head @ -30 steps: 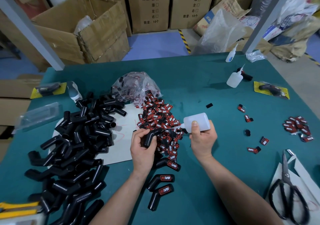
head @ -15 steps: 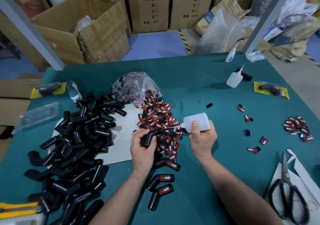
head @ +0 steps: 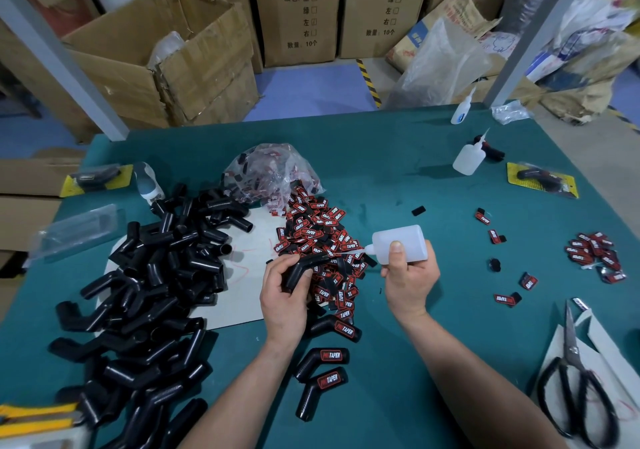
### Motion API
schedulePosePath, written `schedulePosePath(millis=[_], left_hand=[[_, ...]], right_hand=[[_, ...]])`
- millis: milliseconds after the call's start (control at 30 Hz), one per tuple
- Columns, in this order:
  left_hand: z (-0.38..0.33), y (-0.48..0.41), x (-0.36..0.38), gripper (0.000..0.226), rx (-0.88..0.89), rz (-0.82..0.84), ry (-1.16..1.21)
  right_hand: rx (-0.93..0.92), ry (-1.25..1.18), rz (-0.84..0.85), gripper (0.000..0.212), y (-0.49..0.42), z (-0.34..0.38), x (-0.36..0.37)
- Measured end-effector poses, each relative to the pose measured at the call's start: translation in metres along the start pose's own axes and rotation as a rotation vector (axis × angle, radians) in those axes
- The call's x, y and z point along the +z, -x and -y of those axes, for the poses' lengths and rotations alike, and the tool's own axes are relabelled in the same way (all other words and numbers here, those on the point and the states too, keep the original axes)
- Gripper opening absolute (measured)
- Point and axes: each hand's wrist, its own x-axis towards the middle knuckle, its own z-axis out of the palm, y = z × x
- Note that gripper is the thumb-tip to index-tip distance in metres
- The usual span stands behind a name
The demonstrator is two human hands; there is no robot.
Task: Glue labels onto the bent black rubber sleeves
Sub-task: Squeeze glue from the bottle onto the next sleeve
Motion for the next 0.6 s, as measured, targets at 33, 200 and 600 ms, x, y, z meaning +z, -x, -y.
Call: schedulePosePath(millis=[33,200,600], left_hand=[[0.0000,-0.0003,0.0000,0.057,0.008,-0.002,-0.002],[0.0016,-0.0006,0.0002,0.057,0.023,-0.005,-0.005],[0.0040,-0.0006,-0.0004,0.055,0.032,0.007,0.004]], right_hand=[[0.003,0.003,-0.005,0.029,-0.0002,-0.0008,0.0001],[0.009,0.013,-0.022,0.023,-0.0012,-0.0042,0.0006],[-0.003,0.087,-0.035,0.014,-0.0015,0.0003,0.0020]])
